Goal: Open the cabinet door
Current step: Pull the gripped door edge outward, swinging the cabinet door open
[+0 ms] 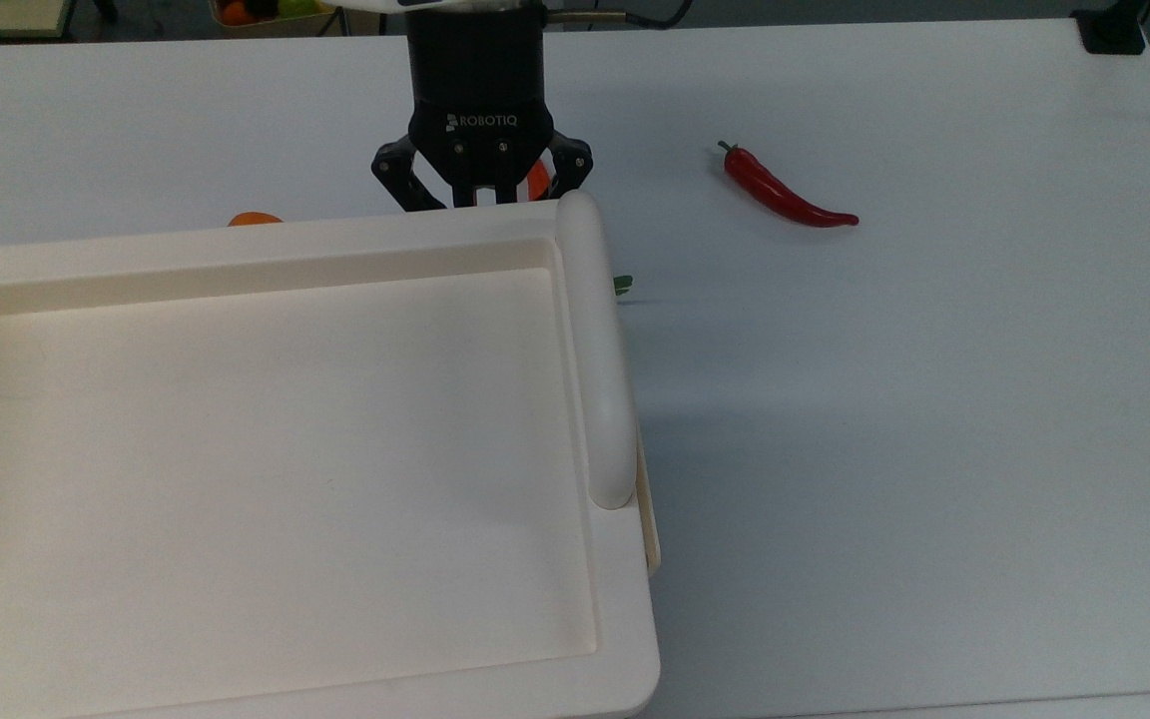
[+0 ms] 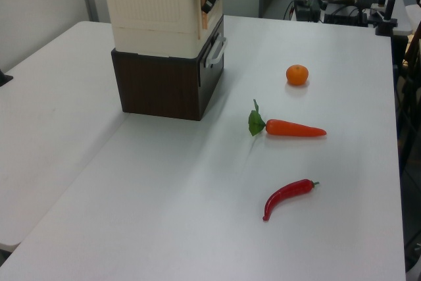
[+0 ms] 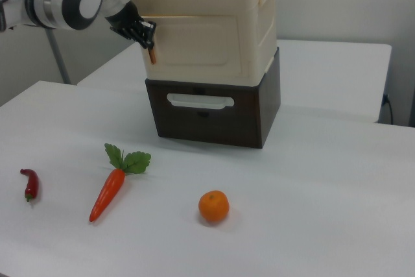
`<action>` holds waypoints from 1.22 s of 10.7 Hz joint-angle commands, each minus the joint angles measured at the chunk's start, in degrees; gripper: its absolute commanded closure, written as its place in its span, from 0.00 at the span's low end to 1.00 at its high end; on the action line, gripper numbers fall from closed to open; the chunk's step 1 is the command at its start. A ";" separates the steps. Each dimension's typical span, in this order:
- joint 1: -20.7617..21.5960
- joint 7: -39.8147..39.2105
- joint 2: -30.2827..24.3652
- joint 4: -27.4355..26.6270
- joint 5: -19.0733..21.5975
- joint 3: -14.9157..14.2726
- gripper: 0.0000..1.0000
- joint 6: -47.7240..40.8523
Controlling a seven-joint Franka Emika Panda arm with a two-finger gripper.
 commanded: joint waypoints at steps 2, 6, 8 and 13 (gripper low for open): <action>-2.88 -1.63 -5.19 -5.42 0.93 -0.55 1.00 -8.65; -9.20 -1.72 -10.01 -6.48 1.02 -0.55 0.51 -23.40; -11.92 -2.16 -11.95 -6.39 0.06 -0.55 0.00 -30.35; -19.30 -2.78 -18.10 -8.49 -0.82 1.45 0.00 -42.68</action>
